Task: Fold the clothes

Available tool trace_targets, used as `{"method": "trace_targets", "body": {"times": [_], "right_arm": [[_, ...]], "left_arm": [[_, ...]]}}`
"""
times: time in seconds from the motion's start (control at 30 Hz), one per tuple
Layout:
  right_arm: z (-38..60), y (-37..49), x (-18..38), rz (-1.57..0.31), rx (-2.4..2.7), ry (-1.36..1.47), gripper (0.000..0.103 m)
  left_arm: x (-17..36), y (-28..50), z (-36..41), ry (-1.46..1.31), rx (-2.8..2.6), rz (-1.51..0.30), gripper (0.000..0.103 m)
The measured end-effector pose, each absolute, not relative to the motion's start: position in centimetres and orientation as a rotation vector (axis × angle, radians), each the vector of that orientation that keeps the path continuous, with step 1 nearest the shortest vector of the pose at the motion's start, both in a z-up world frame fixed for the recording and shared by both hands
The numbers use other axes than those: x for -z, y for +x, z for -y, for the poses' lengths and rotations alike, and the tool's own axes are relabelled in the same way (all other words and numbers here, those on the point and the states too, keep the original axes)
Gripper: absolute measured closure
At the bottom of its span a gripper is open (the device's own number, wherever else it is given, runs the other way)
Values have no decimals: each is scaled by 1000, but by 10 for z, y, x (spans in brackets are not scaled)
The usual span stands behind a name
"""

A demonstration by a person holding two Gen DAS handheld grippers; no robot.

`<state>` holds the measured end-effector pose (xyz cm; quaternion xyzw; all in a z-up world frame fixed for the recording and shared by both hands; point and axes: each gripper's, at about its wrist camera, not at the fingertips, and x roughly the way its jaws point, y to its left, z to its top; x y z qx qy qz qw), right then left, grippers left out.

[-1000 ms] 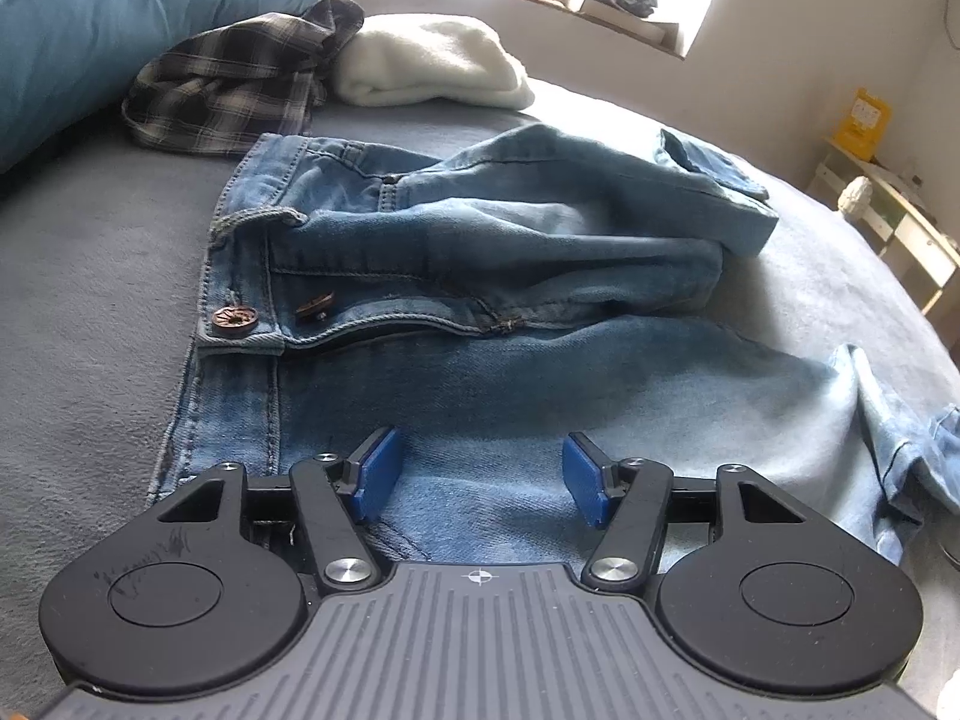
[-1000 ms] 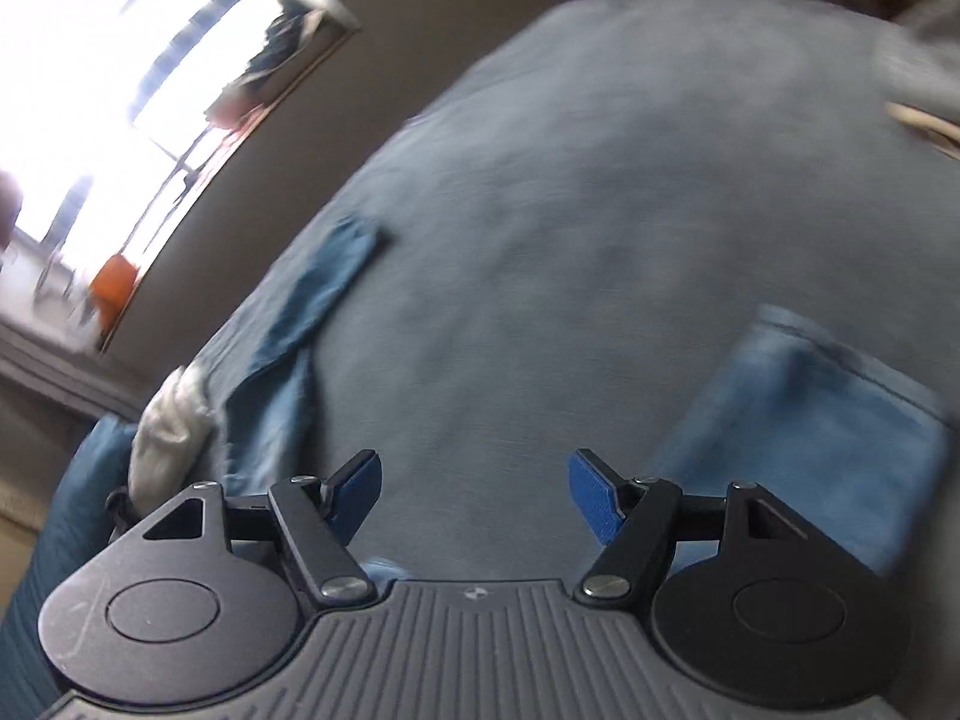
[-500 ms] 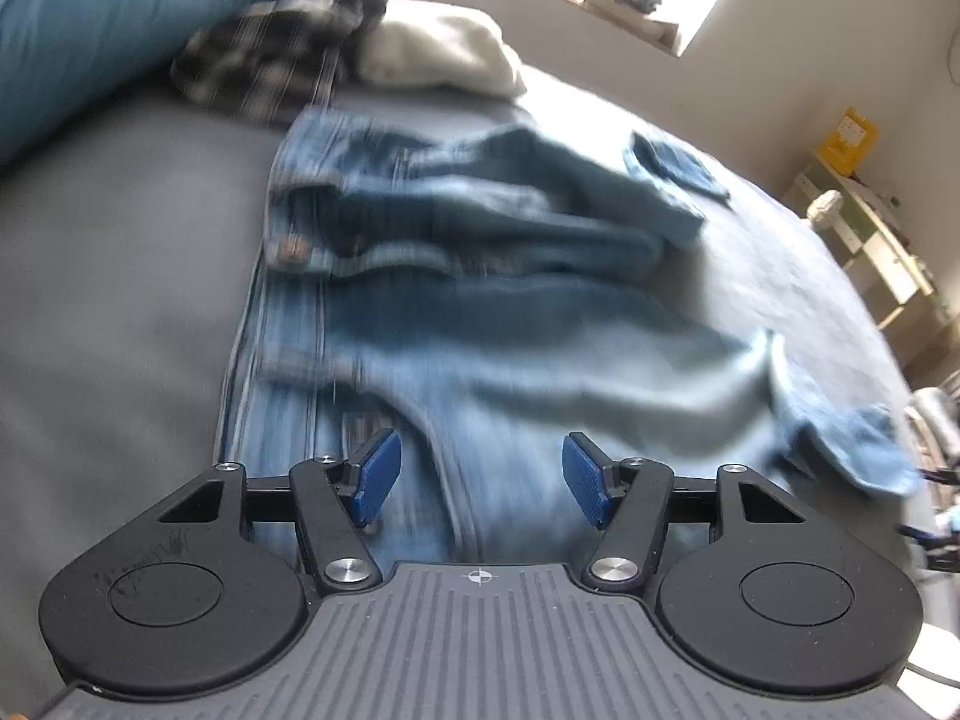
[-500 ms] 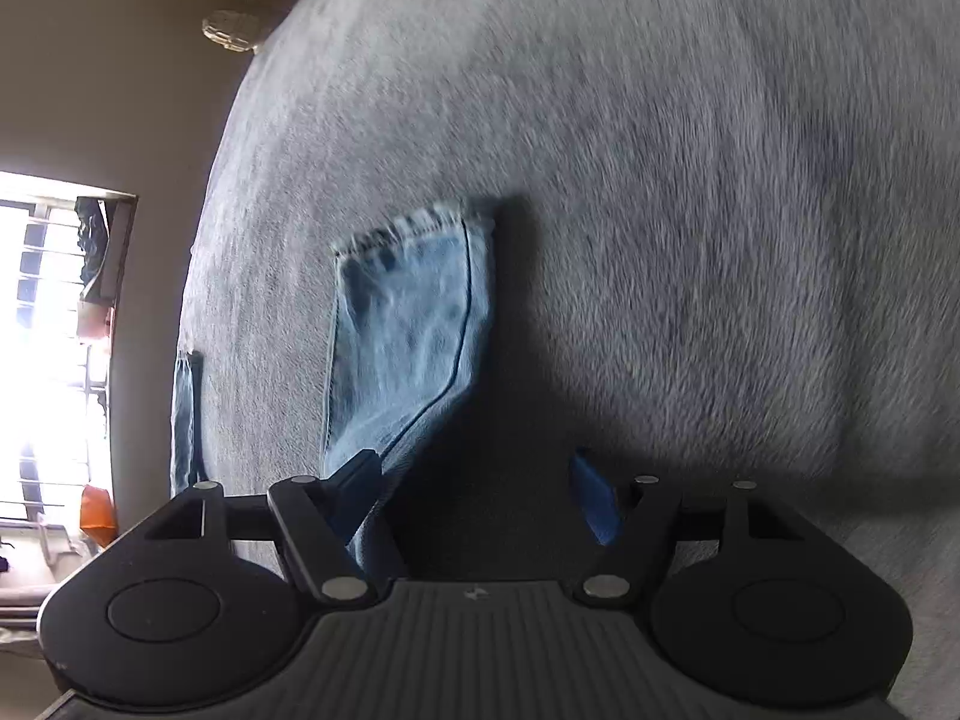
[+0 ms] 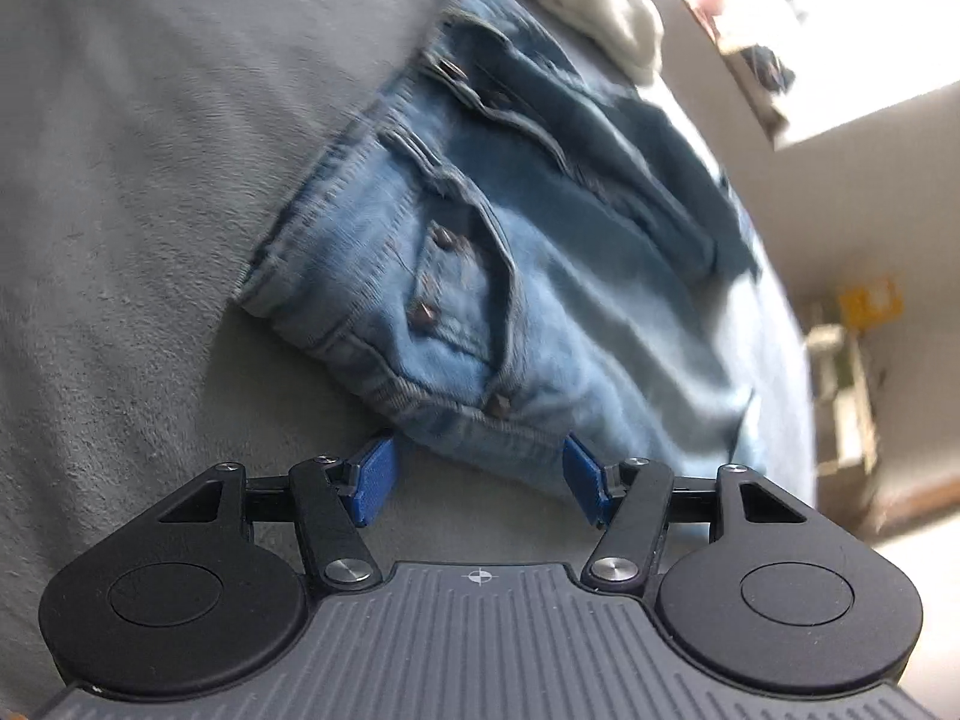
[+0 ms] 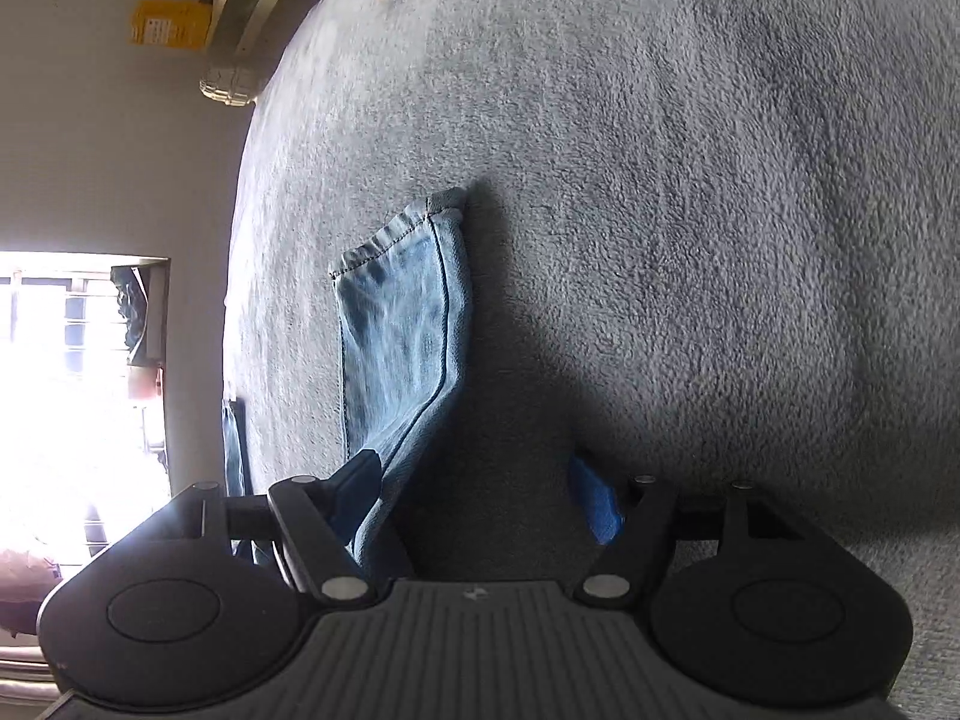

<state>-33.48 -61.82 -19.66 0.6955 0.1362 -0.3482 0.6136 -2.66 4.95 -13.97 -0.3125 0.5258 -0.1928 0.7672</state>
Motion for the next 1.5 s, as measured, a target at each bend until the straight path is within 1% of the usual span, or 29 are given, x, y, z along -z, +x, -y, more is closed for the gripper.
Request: {"method": "trace_targets", "body": {"times": [0.13,0.3,0.43,0.47,0.53,0.57,0.67,0.7,0.73,0.77,0.8,0.83,0.9,1.0,1.1,1.2,1.3,1.33,1.37,1.43,1.47,1.5], "right_arm": [[617,-334,195,-323,817,1577,31],[620,-325,190,-355,769,1544,31],[623,-318,187,-380,732,1518,33],[623,-317,186,-384,735,1513,34],[623,-311,182,-412,750,1472,39],[623,-308,179,-426,757,1452,40],[623,-299,173,-468,778,1391,50],[623,-296,170,-482,785,1370,56],[624,-293,168,-495,792,1349,66],[624,-290,166,-509,799,1329,73],[624,-287,164,-523,806,1308,84],[624,-284,161,-533,811,1287,91],[624,-283,152,-519,815,1238,98],[627,-293,137,-457,816,1187,98],[630,-296,141,-451,812,1208,98],[631,-304,158,-432,793,1317,98],[630,-312,179,-392,767,1460,95],[630,-316,185,-377,756,1508,92],[628,-320,190,-347,750,1548,90],[627,-326,196,-295,735,1607,82],[628,-326,197,-291,732,1610,81],[628,-326,198,-286,729,1613,76]], "left_arm": [[154,-23,-55,-785,379,-1145,43],[160,-20,-55,-874,342,-1109,43],[156,-20,-46,-823,317,-1079,51],[155,-20,-43,-813,308,-1073,53],[155,-20,-43,-807,283,-1068,59],[156,-21,-45,-812,270,-1066,60],[156,-21,-45,-833,236,-1057,70],[156,-21,-45,-838,225,-1054,75],[156,-21,-46,-842,214,-1050,79],[155,-21,-46,-845,205,-1046,82],[153,-22,-47,-839,199,-1039,88],[151,-23,-47,-832,201,-1035,89],[148,-23,-48,-819,211,-1030,89],[149,-24,-50,-810,234,-1024,88],[155,-26,-52,-836,230,-1031,81],[159,-27,-52,-849,226,-1029,77],[160,-26,-50,-855,225,-1019,70],[160,-26,-49,-862,224,-1015,66],[161,-25,-48,-868,223,-1012,64],[161,-24,-45,-866,222,-1004,59],[160,-24,-43,-864,221,-1000,59],[159,-23,-41,-844,225,-1000,59]]}}
